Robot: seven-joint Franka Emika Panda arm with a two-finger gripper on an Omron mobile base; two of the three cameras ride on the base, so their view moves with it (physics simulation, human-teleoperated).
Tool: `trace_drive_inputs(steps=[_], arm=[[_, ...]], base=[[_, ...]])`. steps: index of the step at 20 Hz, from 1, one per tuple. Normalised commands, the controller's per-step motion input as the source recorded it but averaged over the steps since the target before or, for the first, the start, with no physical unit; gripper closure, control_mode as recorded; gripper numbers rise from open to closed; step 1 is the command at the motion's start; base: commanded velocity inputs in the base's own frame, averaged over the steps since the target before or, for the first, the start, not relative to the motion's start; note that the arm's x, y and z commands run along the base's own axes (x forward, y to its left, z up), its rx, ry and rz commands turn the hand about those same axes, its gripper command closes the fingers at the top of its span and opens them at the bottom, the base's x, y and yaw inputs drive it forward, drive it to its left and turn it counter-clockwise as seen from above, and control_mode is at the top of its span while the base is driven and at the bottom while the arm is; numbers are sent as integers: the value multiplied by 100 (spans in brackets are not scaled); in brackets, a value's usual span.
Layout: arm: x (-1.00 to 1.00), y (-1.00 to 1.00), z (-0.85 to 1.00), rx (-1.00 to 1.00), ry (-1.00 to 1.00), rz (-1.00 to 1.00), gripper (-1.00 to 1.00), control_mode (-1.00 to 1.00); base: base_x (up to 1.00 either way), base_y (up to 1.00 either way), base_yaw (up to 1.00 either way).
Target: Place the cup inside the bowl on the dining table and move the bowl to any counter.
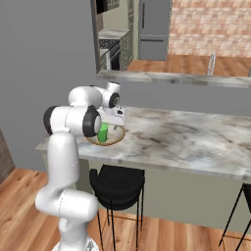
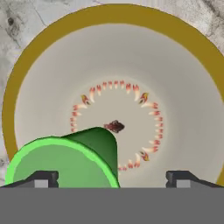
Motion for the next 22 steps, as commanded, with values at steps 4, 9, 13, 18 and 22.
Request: trace_drive_inputs(steps=[4, 9, 13, 18, 22], arm=[[0, 0, 51, 3, 0, 0, -100, -100], [-6, 0, 44, 4, 0, 0, -100, -100], [-7, -8, 36, 6, 0, 0, -100, -100], [-17, -40, 6, 7, 0, -1, -100, -100], [-18, -49, -4, 1, 2, -5, -100, -100]], base=[[0, 0, 0], [0, 0, 0], [0, 0, 0], [0, 0, 0], [0, 0, 0]])
